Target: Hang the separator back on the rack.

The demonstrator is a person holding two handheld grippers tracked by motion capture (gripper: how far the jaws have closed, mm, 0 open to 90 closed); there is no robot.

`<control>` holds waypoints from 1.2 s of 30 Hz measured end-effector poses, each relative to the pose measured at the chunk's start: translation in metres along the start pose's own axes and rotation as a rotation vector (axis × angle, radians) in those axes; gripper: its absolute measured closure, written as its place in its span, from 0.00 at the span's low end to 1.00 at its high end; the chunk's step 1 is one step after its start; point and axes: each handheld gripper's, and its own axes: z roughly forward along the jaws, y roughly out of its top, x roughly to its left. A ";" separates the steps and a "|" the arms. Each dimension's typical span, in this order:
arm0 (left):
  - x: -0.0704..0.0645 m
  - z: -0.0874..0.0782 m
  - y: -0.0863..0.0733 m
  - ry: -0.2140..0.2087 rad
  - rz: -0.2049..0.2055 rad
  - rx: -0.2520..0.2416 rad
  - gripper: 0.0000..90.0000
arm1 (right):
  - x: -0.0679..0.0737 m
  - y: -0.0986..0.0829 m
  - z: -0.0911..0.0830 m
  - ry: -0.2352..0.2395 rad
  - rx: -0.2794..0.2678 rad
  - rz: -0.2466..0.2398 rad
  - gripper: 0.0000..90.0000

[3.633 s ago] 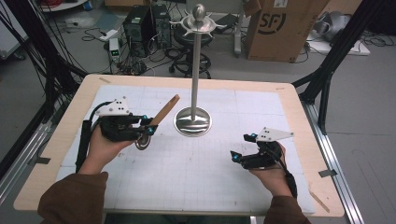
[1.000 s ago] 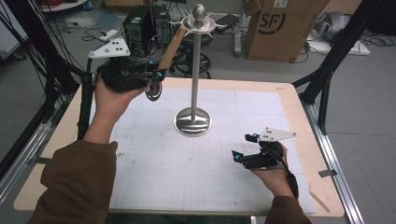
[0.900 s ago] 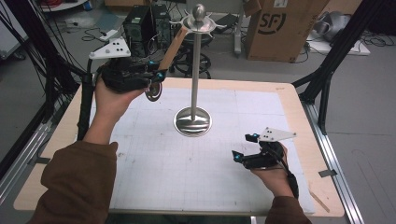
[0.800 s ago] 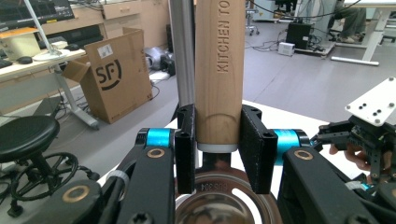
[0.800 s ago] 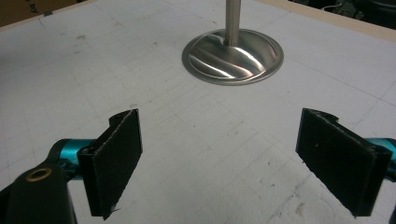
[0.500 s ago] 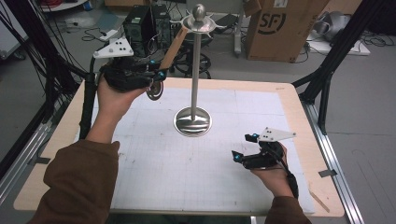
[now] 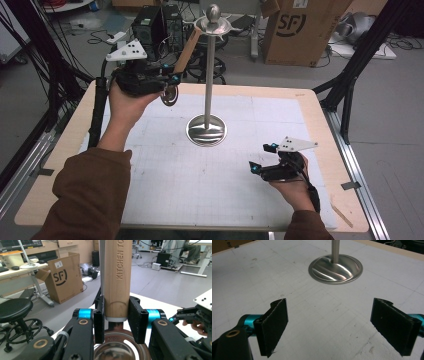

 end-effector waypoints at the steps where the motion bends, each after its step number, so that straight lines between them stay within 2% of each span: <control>1: 0.000 0.001 0.000 -0.001 -0.001 0.004 0.77 | 0.000 0.000 0.000 0.000 0.000 0.000 0.15; 26: 0.001 0.020 -0.001 -0.006 -0.002 0.070 0.76 | 0.000 0.000 -0.002 0.003 -0.004 0.005 0.15; 36: 0.001 0.021 -0.002 -0.021 -0.002 0.075 0.70 | 0.000 0.000 -0.001 0.002 -0.003 0.003 0.15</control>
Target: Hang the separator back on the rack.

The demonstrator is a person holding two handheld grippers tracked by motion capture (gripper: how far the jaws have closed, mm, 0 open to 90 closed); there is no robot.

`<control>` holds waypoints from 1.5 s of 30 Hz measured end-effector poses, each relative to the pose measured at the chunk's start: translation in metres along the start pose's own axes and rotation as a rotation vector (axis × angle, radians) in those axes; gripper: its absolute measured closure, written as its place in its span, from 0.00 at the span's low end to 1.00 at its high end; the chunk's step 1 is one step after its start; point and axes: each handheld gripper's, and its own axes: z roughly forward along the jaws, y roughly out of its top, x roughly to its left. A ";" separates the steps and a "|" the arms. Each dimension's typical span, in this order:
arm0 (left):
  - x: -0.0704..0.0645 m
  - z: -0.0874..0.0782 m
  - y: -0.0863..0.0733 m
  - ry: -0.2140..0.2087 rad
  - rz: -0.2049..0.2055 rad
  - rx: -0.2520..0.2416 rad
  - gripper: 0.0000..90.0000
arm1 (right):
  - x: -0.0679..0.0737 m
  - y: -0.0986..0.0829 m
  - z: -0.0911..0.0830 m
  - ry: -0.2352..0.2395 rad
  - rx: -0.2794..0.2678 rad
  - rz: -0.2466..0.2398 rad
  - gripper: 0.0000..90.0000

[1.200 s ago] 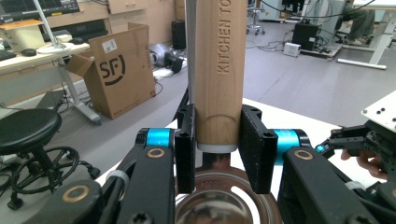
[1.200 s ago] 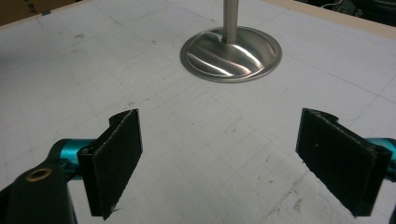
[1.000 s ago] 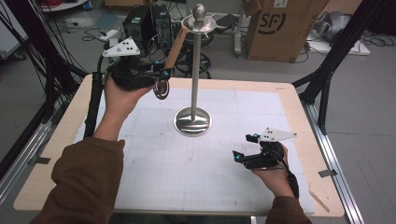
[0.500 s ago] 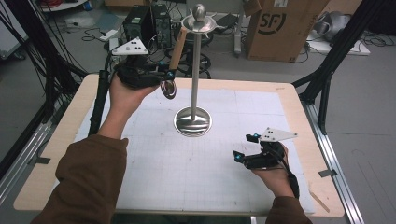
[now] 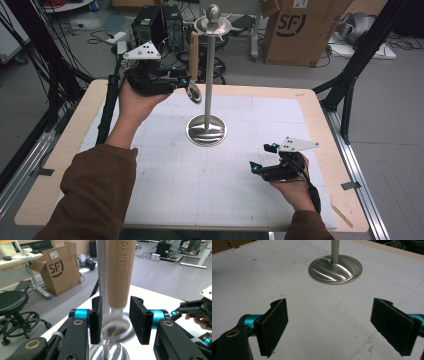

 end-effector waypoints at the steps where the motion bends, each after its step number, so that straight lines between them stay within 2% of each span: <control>1: 0.000 0.000 0.000 -0.001 0.001 0.002 0.69 | 0.000 0.000 0.000 -0.003 0.000 -0.003 0.15; 9: 0.001 -0.007 0.000 -0.031 -0.015 0.035 0.59 | 0.000 0.000 0.000 -0.001 -0.001 -0.002 0.15; 13: -0.002 -0.011 -0.001 -0.031 -0.008 0.049 0.55 | 0.000 0.000 0.000 -0.003 -0.002 -0.007 0.15; 19: -0.003 -0.021 -0.005 -0.022 -0.013 0.044 0.48 | 0.001 0.000 0.000 -0.004 -0.002 -0.007 0.15; 34: -0.004 -0.041 -0.028 -0.035 -0.019 0.055 0.37 | 0.002 0.001 0.000 -0.006 0.000 -0.006 0.15; 45: -0.007 -0.052 -0.047 -0.031 -0.021 0.057 0.33 | 0.002 0.001 0.000 -0.006 0.003 -0.003 0.15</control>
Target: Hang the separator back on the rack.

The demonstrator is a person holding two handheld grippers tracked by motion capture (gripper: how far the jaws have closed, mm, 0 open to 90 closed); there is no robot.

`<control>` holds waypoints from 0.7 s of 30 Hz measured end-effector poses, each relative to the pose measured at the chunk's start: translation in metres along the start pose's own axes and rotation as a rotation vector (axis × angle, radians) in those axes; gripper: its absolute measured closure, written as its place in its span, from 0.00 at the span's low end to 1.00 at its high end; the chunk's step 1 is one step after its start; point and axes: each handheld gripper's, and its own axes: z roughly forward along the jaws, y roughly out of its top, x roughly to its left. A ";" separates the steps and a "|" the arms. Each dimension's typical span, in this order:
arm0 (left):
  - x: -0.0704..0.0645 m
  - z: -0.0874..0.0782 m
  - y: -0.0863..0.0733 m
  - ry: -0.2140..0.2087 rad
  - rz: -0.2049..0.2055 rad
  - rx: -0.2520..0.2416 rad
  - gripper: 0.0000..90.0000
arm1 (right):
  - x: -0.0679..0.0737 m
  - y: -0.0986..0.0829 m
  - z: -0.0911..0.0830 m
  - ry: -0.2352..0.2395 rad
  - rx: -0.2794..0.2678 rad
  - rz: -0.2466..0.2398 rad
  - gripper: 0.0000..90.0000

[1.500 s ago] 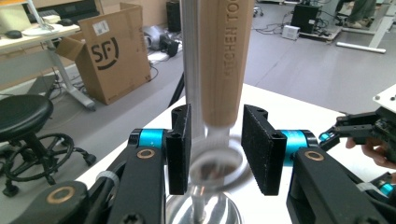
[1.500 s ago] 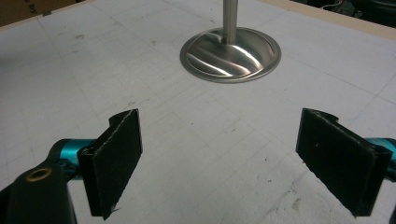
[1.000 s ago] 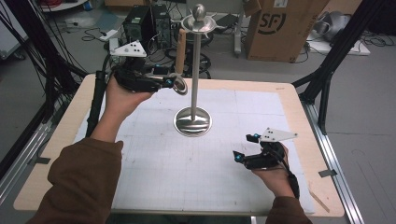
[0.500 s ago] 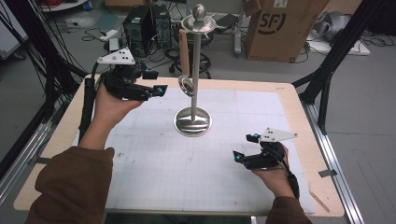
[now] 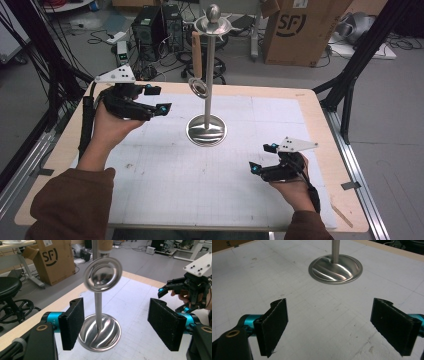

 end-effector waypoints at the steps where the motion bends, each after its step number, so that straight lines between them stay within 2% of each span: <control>1: -0.001 0.000 -0.001 0.000 0.000 0.003 0.33 | 0.000 0.000 0.000 0.001 -0.001 -0.001 0.15; 6: -0.006 -0.001 -0.010 -0.003 0.011 0.014 0.32 | 0.000 0.000 0.000 0.001 0.000 -0.001 0.15; 8: -0.009 -0.004 -0.016 0.008 0.022 -0.003 0.32 | 0.000 0.000 -0.001 -0.001 -0.002 -0.002 0.15; 11: -0.010 -0.005 -0.031 0.003 0.004 -0.018 0.33 | -0.001 0.000 -0.001 0.001 -0.002 0.000 0.15; 14: -0.011 -0.005 -0.044 0.009 -0.002 -0.005 0.32 | -0.001 0.000 0.000 0.000 -0.002 0.000 0.15; 21: -0.015 -0.009 -0.059 -0.003 -0.011 -0.027 0.32 | -0.001 0.000 0.000 -0.002 -0.004 0.001 0.15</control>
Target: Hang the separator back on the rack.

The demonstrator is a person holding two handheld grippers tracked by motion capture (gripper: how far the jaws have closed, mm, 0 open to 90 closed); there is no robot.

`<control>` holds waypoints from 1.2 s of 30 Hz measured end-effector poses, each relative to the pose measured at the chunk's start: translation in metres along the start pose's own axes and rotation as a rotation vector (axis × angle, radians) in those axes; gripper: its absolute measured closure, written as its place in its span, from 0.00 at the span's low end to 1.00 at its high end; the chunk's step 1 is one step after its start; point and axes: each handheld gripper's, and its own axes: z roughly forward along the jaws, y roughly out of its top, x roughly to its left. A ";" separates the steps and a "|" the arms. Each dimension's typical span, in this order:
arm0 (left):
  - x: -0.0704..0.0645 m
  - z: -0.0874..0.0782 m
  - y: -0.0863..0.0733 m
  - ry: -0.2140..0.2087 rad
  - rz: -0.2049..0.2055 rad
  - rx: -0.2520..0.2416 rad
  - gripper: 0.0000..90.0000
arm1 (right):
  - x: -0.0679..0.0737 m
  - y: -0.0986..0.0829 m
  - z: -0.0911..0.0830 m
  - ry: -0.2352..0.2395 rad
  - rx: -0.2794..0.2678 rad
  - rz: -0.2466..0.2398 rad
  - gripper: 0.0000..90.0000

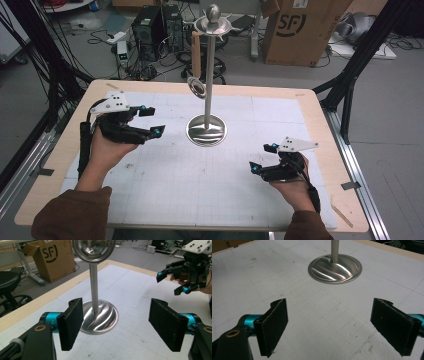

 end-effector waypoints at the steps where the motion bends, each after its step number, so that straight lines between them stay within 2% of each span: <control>1: -0.001 -0.001 -0.002 0.002 0.000 -0.005 0.31 | 0.000 0.000 0.000 -0.002 0.002 0.003 0.15; 5: -0.006 -0.004 -0.011 -0.004 -0.001 -0.014 0.31 | 0.000 0.000 0.000 0.002 0.007 0.001 0.15; 13: -0.012 -0.004 -0.029 -0.002 -0.021 -0.002 0.29 | 0.000 0.000 0.000 0.002 0.007 -0.002 0.15; 20: -0.012 -0.006 -0.038 0.002 -0.034 0.015 0.27 | 0.000 0.000 0.000 0.003 0.006 -0.004 0.15; 24: -0.010 -0.009 -0.041 -0.002 -0.045 0.004 0.25 | 0.000 0.000 0.000 0.005 0.004 -0.003 0.15; 29: -0.010 -0.009 -0.045 0.008 -0.039 0.014 0.21 | -0.001 -0.002 0.002 0.008 0.008 0.000 0.15; 36: -0.009 -0.007 -0.047 0.001 -0.038 0.018 0.16 | -0.002 -0.004 0.000 0.009 0.002 0.010 0.15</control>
